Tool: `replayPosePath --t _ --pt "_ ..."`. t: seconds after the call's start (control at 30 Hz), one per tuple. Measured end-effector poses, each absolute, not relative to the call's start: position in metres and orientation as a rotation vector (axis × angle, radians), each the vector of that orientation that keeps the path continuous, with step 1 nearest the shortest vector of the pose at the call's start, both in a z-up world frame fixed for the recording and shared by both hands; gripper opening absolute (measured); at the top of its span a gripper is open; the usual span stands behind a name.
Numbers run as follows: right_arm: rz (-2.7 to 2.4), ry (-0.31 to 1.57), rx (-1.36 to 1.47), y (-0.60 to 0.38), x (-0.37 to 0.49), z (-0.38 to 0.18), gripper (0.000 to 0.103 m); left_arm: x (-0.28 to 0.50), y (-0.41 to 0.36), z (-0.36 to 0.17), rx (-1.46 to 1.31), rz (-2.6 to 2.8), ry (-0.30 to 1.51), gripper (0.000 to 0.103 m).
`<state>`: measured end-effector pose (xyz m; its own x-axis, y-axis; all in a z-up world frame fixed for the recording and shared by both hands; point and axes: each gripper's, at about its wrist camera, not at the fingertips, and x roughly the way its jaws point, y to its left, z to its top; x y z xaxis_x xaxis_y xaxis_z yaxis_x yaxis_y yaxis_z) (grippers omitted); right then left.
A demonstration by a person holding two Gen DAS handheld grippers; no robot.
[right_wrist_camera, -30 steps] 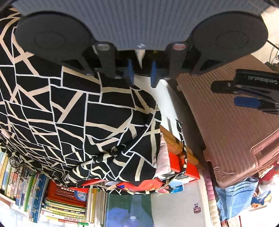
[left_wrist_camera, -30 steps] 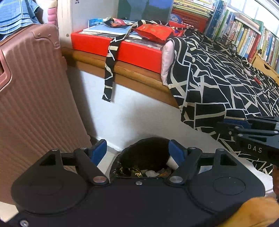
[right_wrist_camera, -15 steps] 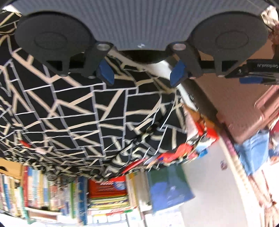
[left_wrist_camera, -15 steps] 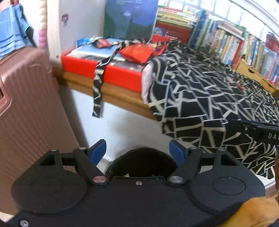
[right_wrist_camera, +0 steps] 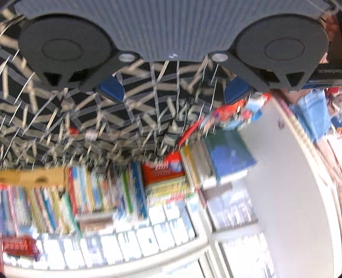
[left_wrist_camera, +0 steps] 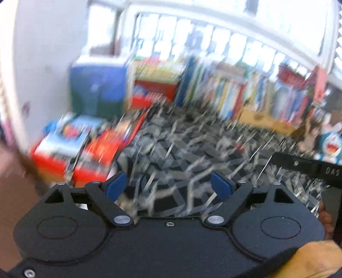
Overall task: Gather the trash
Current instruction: 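Move both open grippers back toward the snack pile on the bed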
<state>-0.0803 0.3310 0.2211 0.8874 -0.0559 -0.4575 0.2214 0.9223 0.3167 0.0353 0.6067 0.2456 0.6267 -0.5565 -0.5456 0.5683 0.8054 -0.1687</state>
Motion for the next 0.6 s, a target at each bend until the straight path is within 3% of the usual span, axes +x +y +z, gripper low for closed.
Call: replayPosePath --t 0.37,0.6 --pt "-0.262 0.225 0.351 0.223 -0.080 0.318 0.103 0.056 0.497 0.357 0.036 -0.784 0.350 0.094" --pt "-0.315 0.152 0.316 0.147 -0.059 0.336 0.103 0.078 0.405 0.377 0.092 -0.795 0.273 0.095"
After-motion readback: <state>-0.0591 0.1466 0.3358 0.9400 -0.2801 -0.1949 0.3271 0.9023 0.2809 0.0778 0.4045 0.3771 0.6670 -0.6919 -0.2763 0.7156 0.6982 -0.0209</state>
